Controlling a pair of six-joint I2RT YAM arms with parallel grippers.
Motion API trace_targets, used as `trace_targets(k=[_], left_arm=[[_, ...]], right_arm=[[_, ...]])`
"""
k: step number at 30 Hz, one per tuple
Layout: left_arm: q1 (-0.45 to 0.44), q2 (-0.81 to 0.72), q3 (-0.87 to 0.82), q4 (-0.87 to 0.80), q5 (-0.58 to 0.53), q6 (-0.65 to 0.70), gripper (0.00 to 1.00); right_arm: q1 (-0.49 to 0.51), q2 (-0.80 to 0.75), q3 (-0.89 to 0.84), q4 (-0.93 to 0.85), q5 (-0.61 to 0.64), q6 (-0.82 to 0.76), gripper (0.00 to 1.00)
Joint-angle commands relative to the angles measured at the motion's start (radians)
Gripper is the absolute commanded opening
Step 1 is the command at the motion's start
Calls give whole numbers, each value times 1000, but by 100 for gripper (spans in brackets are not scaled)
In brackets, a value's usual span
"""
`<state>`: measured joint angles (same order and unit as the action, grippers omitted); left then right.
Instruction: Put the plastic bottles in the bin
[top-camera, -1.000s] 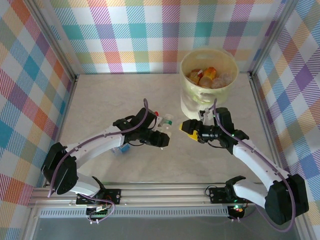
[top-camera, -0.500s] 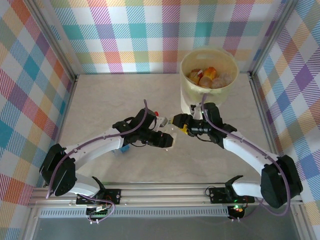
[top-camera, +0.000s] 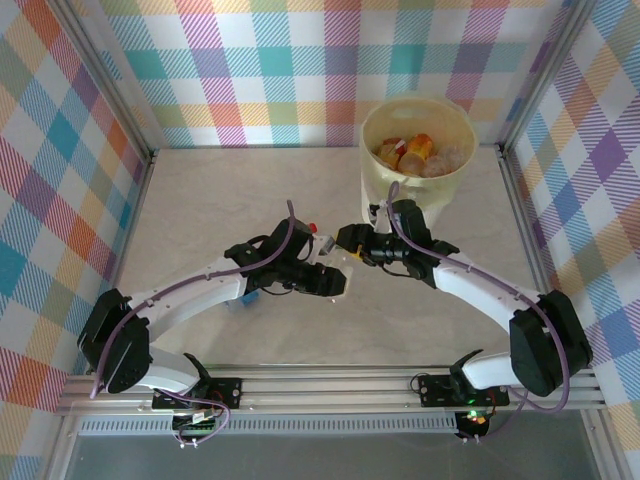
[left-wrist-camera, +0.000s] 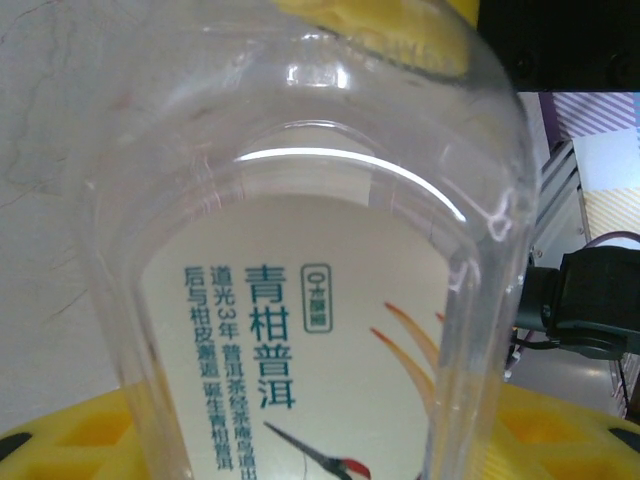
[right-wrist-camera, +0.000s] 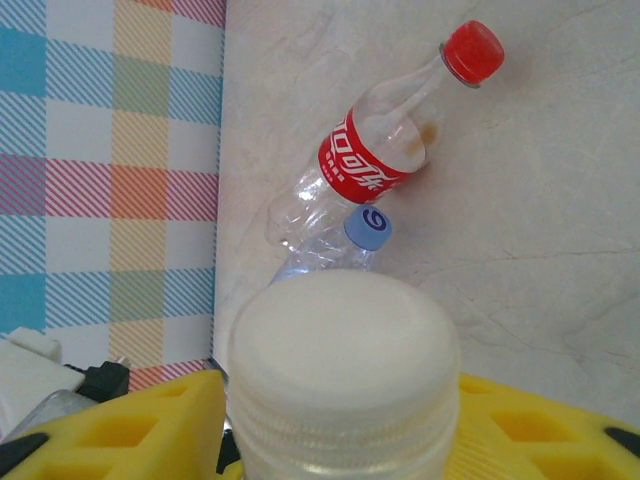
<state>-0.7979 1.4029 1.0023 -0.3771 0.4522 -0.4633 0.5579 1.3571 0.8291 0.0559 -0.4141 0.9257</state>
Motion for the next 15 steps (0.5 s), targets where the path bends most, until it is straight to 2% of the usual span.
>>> trace_targets(k=[1,8,10,14,15], left_arm=[[-15,-36,-12,41,22,11,56],[-16,-58,-16,35,11,9,59],[-16,-72,-16,37,4,8,67],[-17,-135,-35,68,-4,37,97],[-18,-158,-40,74,-11,57,100]], right_arm=[[8,-4,35,15,8,-11,50],[8,-33,64,-54,28,-47,41],[8,-53,82,-99,40,-72,40],[7,-116,133,-219,95,-143,40],[7,-132,152,-255,109,-164,40]])
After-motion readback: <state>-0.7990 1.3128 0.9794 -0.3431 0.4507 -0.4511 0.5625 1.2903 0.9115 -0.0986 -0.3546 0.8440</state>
